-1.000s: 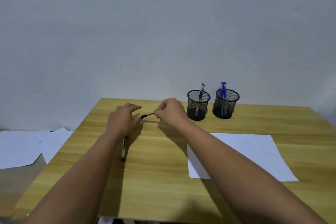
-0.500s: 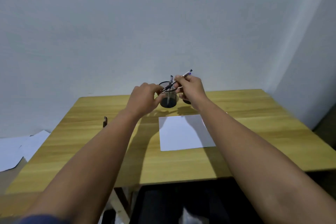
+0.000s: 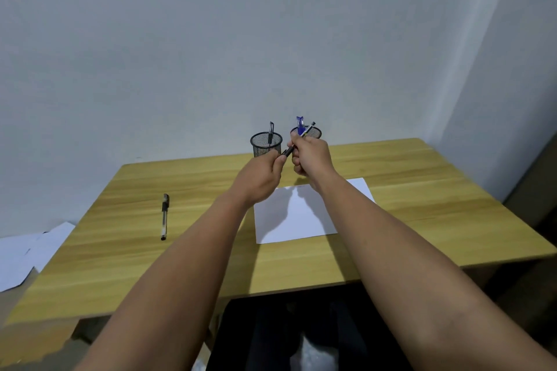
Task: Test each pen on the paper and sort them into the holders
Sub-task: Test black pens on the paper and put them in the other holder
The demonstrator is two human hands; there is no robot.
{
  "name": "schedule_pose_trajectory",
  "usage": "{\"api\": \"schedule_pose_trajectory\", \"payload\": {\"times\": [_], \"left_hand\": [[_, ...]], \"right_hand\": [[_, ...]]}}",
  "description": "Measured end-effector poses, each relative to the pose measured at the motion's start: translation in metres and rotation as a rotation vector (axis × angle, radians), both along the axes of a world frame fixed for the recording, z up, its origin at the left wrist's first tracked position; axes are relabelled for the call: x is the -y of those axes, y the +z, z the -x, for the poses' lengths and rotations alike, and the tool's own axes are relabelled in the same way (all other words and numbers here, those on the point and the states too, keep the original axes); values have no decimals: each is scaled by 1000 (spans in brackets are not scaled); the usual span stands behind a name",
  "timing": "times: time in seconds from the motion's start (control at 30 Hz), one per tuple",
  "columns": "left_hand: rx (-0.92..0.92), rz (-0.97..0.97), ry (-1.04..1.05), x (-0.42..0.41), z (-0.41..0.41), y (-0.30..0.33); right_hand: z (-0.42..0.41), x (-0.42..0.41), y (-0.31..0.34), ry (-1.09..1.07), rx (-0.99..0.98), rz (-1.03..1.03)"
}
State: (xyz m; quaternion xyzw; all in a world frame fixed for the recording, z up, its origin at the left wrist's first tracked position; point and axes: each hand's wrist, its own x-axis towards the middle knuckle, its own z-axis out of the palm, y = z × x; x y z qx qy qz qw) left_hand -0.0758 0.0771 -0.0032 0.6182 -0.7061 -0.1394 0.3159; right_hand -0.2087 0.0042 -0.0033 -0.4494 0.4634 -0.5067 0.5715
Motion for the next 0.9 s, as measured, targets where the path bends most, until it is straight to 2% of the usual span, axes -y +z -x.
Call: {"api": "schedule_pose_trajectory", "payload": {"times": [0.17, 0.27, 0.3, 0.37, 0.47, 0.63, 0.77, 0.9], "left_hand": [[-35, -79, -3, 5, 0, 6], [-6, -181, -30, -1, -15, -8], [15, -219, -13, -4, -26, -20], [114, -217, 99, -10, -52, -45], [358, -120, 300, -5, -88, -71], [619, -83, 390, 12, -113, -88], [616, -90, 409, 15, -112, -91], [513, 56, 320, 9, -97, -93]], "right_hand": [[-16, 12, -9, -129, 19, -54], [11, 36, -13, -377, 191, -202], [29, 45, -15, -442, 194, -229], [59, 57, -18, -496, 83, -201], [70, 58, -23, -410, 12, -70], [64, 45, -41, -298, -62, 38], [61, 39, -58, -265, -44, 32], [61, 33, -66, -244, -73, 32]]}}
